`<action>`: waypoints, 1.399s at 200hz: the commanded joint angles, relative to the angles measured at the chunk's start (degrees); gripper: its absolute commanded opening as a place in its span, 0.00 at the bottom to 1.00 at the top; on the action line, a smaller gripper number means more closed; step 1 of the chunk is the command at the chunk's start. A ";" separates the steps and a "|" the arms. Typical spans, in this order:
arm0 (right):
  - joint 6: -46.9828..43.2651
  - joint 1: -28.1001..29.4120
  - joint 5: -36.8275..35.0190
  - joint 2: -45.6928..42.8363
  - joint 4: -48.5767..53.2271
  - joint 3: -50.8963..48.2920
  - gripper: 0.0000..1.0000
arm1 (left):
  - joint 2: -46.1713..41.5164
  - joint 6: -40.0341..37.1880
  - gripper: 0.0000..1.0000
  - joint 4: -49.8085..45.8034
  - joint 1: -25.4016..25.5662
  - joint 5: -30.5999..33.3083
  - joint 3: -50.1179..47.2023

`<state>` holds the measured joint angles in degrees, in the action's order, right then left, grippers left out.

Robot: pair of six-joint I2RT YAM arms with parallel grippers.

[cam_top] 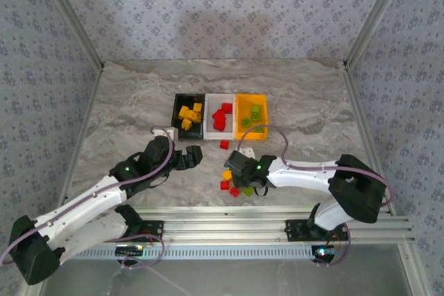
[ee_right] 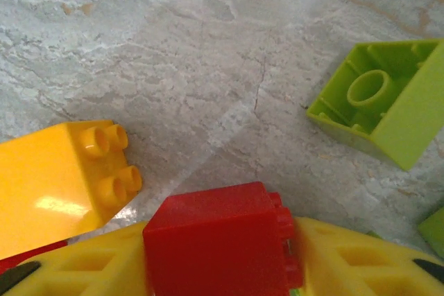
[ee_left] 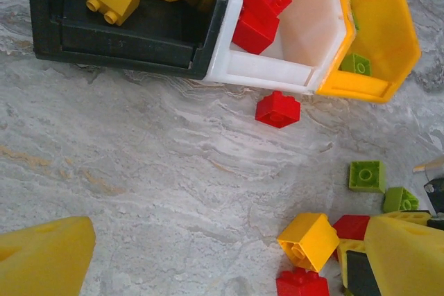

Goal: Sort the legos into containers by color

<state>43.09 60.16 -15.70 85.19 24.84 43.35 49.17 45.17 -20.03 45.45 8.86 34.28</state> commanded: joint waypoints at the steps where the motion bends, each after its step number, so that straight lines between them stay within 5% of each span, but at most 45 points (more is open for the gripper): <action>1: 1.04 0.48 -2.22 -0.68 2.51 -0.04 0.47 | -0.71 0.58 0.99 -1.75 0.17 1.67 0.04; 80: -7.50 -1.40 -2.62 -9.65 5.50 9.55 0.37 | -2.14 -0.26 0.99 -2.69 0.21 1.85 -1.09; 193: -14.48 -18.65 2.27 24.38 0.73 44.69 0.38 | -9.60 2.10 0.99 -0.94 -0.54 1.20 -7.63; 237: -12.07 -21.87 4.22 30.05 2.10 51.88 0.45 | -9.64 1.73 0.99 2.56 -0.53 -0.08 -9.27; 260: -11.83 -22.90 5.46 31.56 2.77 54.95 0.67 | -8.56 2.13 0.99 3.57 -0.54 -0.62 -9.64; 280: -11.80 -23.24 5.57 29.99 2.69 55.53 0.71 | -6.31 1.91 0.99 3.01 -0.58 -1.05 -8.42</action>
<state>31.00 37.34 -11.07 116.16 25.56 96.29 40.97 46.63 -18.61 45.32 9.15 24.91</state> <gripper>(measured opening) 0.701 0.994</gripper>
